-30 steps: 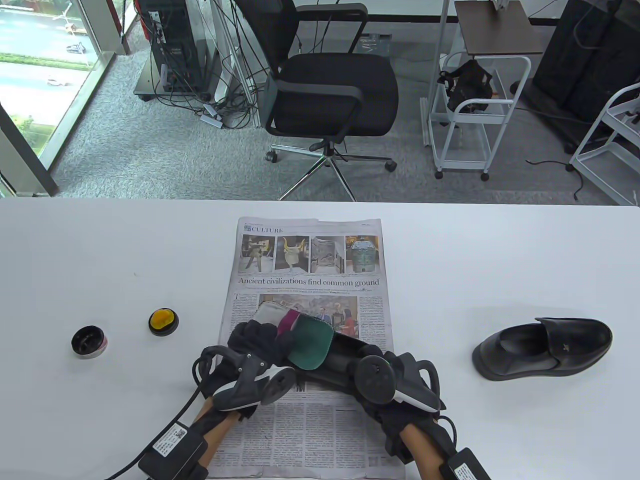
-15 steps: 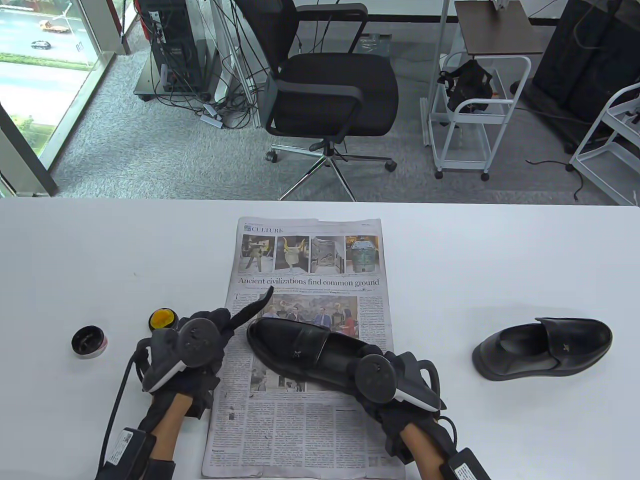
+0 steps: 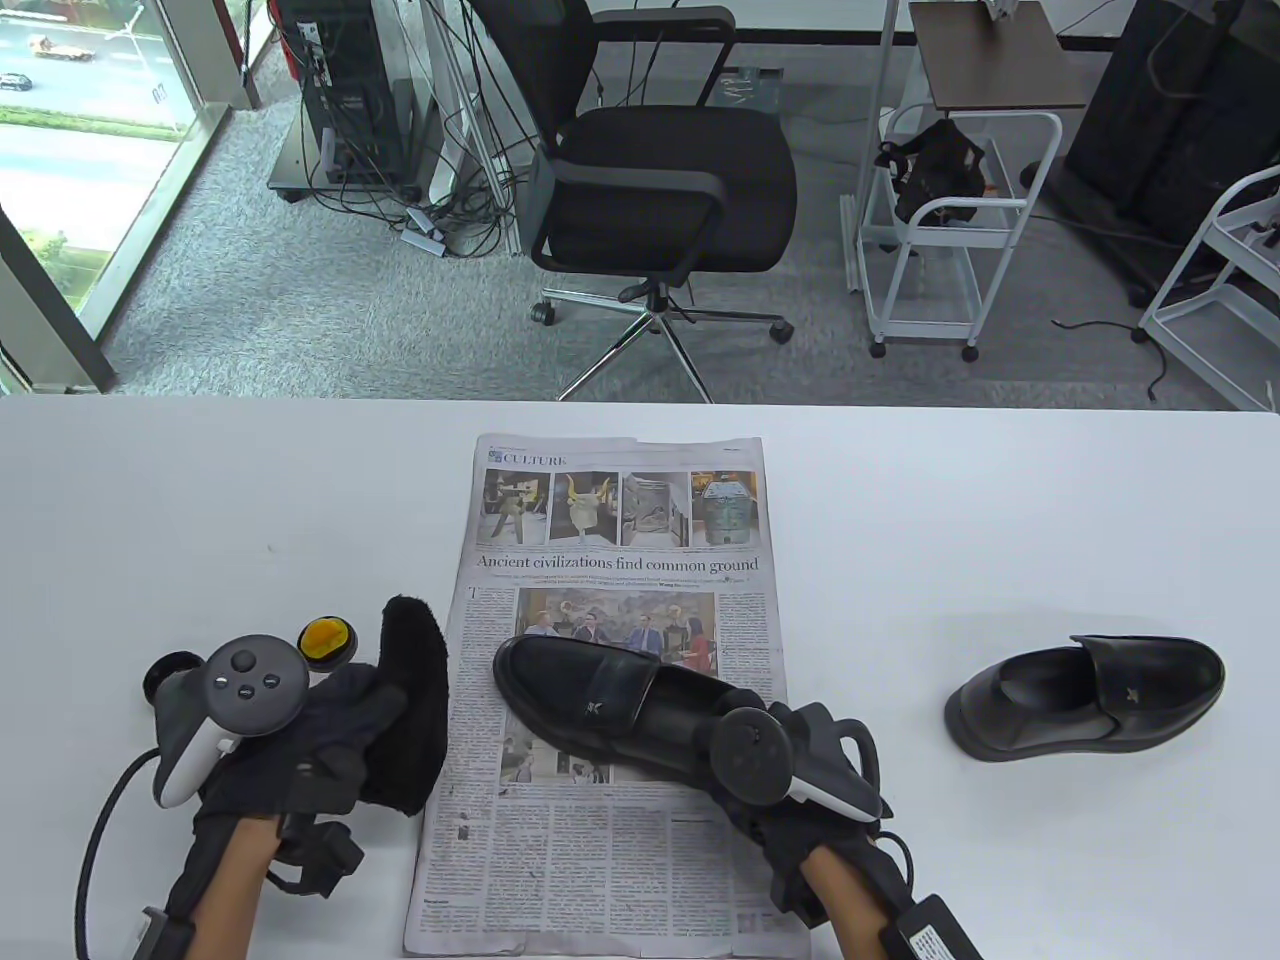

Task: Dip and apply built-in sponge shoe polish on shoes

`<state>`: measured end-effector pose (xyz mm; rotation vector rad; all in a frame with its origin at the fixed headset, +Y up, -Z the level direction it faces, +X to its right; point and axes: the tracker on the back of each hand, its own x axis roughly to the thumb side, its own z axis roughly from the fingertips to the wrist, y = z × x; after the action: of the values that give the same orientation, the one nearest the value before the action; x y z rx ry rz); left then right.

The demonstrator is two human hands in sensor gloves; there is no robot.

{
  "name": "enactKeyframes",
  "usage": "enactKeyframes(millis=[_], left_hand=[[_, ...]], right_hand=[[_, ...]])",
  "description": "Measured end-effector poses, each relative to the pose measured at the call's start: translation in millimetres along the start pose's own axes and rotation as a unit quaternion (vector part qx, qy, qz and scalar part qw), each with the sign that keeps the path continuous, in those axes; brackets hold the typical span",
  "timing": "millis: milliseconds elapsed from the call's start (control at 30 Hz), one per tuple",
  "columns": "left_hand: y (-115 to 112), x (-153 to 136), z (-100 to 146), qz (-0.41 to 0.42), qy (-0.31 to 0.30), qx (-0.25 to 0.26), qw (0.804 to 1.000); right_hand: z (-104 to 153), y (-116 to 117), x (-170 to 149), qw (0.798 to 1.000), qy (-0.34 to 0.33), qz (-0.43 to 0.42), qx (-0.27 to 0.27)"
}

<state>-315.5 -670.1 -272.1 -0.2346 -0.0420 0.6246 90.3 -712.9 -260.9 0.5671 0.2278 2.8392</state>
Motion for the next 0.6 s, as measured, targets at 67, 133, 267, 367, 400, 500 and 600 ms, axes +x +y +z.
enactKeyframes(millis=[67,133,267,367,400,500,600], left_hand=[[-5.3,-16.2,-2.3,0.017,0.029,-0.017,0.999],[-10.3,-32.7,-4.5,0.033,0.057,-0.046,0.997],[-11.5,-56.1,-4.6,0.060,0.097,-0.088,0.990],[-10.1,-70.1,-3.5,0.005,0.157,-0.083,0.984],[-10.0,-73.0,-3.2,-0.024,0.172,-0.079,0.982],[-11.3,-78.1,-1.3,-0.101,0.226,-0.088,0.965],[-12.9,-79.4,0.6,-0.109,0.252,-0.095,0.957]], right_hand=[[0.1,0.1,-0.1,1.000,0.000,0.000,-0.001],[0.2,0.1,-0.1,1.000,0.000,-0.001,-0.001],[0.0,0.0,0.0,1.000,-0.001,0.000,-0.001],[0.0,0.0,0.0,1.000,-0.001,0.000,-0.001],[0.1,0.0,0.0,1.000,-0.001,0.000,-0.001],[0.2,0.0,0.1,1.000,-0.001,0.001,-0.001],[0.3,0.0,0.1,1.000,-0.001,0.000,0.000]])
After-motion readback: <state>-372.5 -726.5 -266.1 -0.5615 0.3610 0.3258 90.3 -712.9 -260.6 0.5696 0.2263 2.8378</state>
